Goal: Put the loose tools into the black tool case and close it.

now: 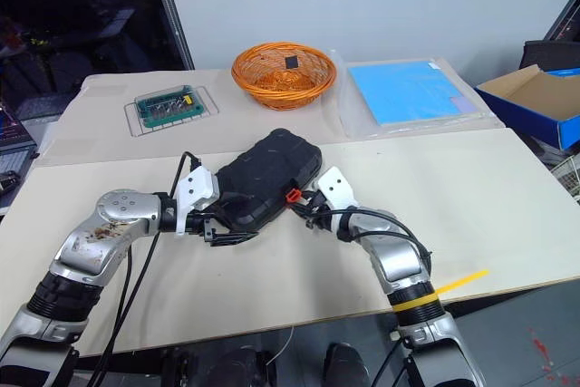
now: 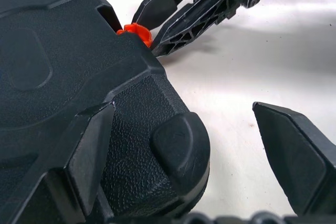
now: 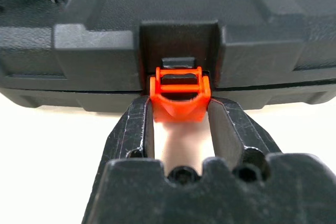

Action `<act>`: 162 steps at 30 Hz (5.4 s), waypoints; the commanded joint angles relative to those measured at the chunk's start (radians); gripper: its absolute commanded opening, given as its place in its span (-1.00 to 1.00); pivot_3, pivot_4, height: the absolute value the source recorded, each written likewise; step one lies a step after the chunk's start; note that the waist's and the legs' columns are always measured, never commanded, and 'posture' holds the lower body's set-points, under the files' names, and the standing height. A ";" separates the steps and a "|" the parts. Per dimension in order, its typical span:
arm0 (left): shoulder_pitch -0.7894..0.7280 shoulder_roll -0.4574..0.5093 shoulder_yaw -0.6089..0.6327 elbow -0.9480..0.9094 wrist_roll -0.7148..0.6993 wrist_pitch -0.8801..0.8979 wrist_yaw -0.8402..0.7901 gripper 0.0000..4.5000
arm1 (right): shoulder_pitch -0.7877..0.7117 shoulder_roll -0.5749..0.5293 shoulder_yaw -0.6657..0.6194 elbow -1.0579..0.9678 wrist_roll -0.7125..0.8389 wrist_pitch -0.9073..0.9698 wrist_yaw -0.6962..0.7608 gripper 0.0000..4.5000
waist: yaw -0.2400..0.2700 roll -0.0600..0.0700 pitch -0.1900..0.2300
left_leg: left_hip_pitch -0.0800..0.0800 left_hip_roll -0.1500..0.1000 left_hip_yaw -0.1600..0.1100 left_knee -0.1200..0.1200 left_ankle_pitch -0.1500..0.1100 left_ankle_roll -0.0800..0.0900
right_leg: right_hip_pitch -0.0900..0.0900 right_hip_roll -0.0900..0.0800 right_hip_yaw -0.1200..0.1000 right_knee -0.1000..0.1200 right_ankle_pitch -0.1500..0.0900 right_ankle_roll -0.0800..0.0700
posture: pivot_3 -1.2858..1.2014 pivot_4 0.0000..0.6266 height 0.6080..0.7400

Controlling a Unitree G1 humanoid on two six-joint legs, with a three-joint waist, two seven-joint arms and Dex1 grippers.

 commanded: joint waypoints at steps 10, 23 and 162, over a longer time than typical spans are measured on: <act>0.053 0.005 -0.056 0.059 0.050 0.038 0.002 1.00 | -0.075 0.017 -0.023 -0.118 0.034 0.087 -0.003 -0.46 | 0.000 0.000 0.000 | -0.001 0.000 0.000 0.000 0.000 0.001 | -0.001 0.000 0.000 0.000 0.000 0.000 | 0.03 -0.52 1.00; 0.062 -0.002 -0.056 0.053 0.054 0.043 0.010 1.00 | -0.112 0.092 -0.048 -0.005 0.050 0.002 0.016 -0.46 | -0.014 0.000 0.000 | 0.000 0.001 0.000 0.000 0.001 -0.002 | -0.001 0.000 0.000 0.001 -0.001 0.002 | 0.03 -0.52 1.00; 0.056 -0.004 -0.049 0.094 0.081 0.008 0.023 1.00 | -0.149 0.091 -0.046 0.043 0.008 0.126 -0.054 -0.98 | -0.005 0.001 -0.001 | 0.006 0.000 0.000 -0.011 0.003 -0.005 | 0.000 0.000 0.000 -0.001 -0.002 0.000 | 0.03 -0.52 1.00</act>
